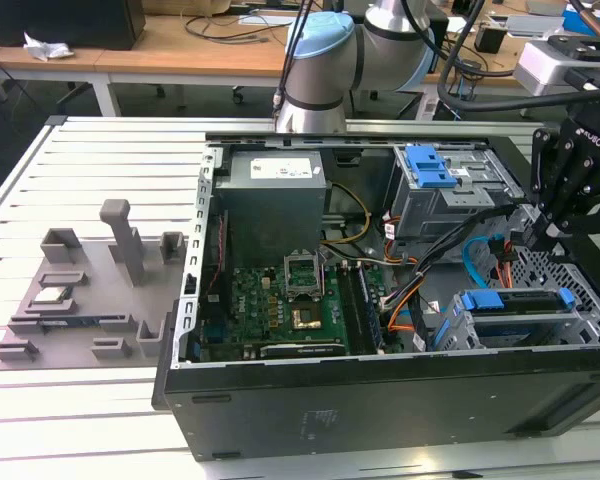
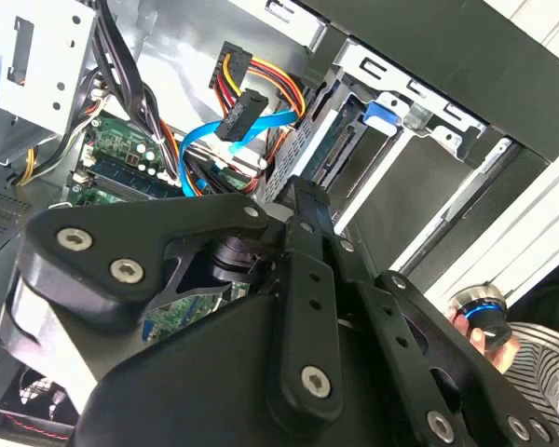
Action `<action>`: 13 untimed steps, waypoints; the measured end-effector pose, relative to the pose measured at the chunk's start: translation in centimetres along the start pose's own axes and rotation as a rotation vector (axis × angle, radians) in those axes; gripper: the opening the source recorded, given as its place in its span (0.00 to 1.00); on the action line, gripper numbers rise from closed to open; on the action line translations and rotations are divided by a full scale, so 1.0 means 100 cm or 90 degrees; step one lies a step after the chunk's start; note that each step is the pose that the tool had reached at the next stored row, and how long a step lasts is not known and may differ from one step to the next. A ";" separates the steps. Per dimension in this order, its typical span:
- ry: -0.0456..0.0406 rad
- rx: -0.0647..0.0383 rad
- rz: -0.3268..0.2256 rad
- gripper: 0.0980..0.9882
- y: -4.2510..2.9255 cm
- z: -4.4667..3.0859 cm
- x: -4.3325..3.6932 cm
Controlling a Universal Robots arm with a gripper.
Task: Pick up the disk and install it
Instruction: 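Insert the first disk wire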
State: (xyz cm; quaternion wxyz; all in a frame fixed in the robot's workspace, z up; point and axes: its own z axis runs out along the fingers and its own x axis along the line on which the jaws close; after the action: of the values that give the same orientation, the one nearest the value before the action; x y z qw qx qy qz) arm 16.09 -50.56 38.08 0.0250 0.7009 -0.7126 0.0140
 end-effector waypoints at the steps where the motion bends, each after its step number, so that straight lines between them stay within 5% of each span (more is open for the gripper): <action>1: 0.0000 0.000 0.000 0.01 0.0000 0.0000 0.0000; 6: 0.0002 0.000 0.000 0.30 0.0000 0.0000 0.0000; 13: 0.0004 0.000 0.000 0.30 0.0020 -0.0003 -0.0065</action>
State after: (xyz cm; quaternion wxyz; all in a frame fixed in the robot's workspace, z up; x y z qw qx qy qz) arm 15.90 -49.91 38.07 0.0252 0.7009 -0.7126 0.0142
